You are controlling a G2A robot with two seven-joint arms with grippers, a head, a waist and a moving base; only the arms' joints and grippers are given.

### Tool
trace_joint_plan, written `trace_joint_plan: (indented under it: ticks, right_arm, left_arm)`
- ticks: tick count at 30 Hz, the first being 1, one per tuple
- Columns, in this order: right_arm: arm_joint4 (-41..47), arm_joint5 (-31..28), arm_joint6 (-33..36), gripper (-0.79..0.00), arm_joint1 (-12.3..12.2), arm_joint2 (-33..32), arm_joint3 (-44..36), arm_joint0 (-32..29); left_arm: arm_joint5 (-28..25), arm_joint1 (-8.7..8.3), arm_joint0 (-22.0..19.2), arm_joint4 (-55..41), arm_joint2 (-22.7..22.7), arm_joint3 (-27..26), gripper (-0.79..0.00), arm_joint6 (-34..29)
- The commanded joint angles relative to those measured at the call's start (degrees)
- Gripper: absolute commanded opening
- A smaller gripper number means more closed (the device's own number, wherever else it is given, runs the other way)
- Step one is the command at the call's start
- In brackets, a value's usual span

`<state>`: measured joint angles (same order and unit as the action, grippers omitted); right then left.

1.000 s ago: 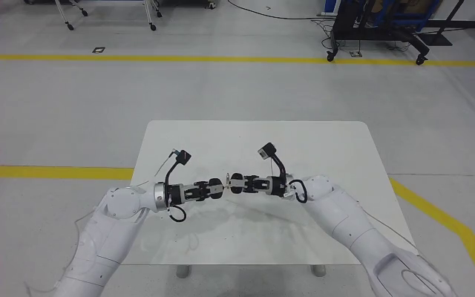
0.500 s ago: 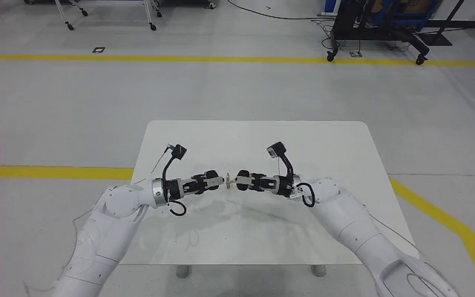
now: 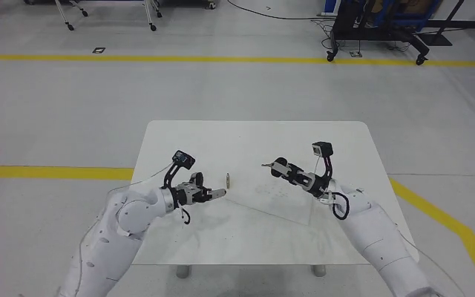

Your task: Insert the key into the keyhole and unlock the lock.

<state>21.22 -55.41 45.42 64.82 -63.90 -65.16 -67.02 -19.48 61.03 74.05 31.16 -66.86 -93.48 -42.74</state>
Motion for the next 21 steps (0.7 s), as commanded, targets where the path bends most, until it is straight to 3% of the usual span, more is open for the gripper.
trace_joint_plan:
  ticks: [1,10,17,21]
  right_arm:
    - [0.0,0.0,0.0,-0.785,0.0,0.1,0.0,0.0]
    - [0.0,0.0,0.0,-0.785,0.0,0.1,0.0,0.0]
    - [0.0,0.0,0.0,-0.785,0.0,0.1,0.0,0.0]
    - [0.0,0.0,0.0,-0.785,0.0,0.1,0.0,0.0]
  left_arm:
    - [1.9,0.26,-0.5,5.8,2.1,0.2,0.000,1.4]
    - [9.1,2.70,-6.8,11.7,10.9,6.2,-0.006,3.8]
    - [14.3,4.48,-10.5,15.8,15.2,10.4,-0.209,7.2]
    - [15.2,5.36,-12.2,15.8,16.7,12.4,-0.277,8.0]
